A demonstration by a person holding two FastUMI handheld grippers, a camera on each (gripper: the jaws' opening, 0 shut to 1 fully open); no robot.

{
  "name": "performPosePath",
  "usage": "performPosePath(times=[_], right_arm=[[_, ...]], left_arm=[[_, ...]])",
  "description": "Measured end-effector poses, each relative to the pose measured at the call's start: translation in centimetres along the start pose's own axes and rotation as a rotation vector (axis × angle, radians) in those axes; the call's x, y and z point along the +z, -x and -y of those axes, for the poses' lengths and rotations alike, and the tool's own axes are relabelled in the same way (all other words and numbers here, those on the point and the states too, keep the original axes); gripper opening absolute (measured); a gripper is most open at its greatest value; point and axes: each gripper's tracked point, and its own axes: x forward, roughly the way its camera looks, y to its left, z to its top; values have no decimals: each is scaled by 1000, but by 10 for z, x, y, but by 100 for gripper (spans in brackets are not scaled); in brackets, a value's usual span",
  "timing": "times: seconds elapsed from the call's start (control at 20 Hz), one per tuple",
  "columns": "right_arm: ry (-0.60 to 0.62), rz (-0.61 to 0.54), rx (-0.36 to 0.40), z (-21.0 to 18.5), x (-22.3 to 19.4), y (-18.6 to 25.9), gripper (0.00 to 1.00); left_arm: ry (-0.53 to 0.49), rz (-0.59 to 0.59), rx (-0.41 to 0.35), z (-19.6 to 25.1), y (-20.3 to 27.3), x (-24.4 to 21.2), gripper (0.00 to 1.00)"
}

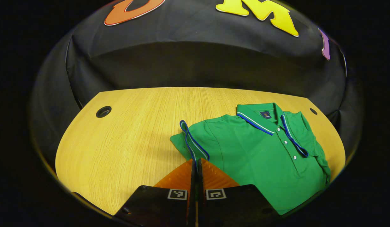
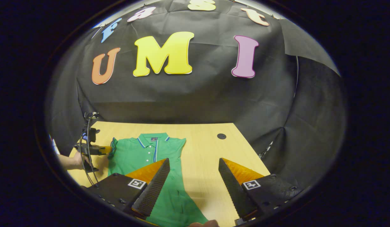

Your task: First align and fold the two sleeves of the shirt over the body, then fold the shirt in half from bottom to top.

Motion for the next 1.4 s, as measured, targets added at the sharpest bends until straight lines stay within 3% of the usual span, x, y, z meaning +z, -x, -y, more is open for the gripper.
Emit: performPosePath(times=[0.05, 0.25, 0.55, 0.65, 0.7, 0.75, 0.8, 0.95, 1.0, 1.2, 1.3, 1.35, 1.4], right_arm=[[4, -4, -4, 1, -1, 1, 95], [-7, -10, 7, 2, -4, 1, 96], [-40, -10, 26, 2, -3, -1, 95], [-36, -5, 31, 3, -3, 1, 95], [-35, -8, 27, 6, -5, 3, 95], [-38, -13, 25, 8, -7, 4, 95], [-40, -18, 21, 11, -8, 4, 95], [-68, -34, 3, 22, -11, 1, 95], [-76, -40, 0, 24, -13, -1, 97], [-63, -54, -2, 28, -13, -6, 97], [-63, -59, 3, 27, -13, -8, 97], [-62, -61, 5, 26, -13, -9, 95], [-62, -66, 8, 25, -15, -10, 95]], left_arm=[[23, -18, -48, 8, 0, -3, 6], [28, -26, -29, 2, 2, 1, 6], [19, 70, -80, 31, 22, 47, 5], [-24, 4, 36, 17, 10, 35, 6], [-37, -52, 51, 16, 3, 20, 7], [-24, -57, 43, 22, 2, 21, 26], [-15, -51, 43, 25, 1, 23, 32], [-17, -51, 53, 28, -6, 22, 89], [-21, -81, 59, 29, -9, 15, 98], [-4, -125, 78, 24, -21, -1, 92], [1, -117, 82, 21, -22, -1, 80], [1, -114, 91, 17, -23, -2, 85], [4, -112, 96, 13, -23, -4, 64]])
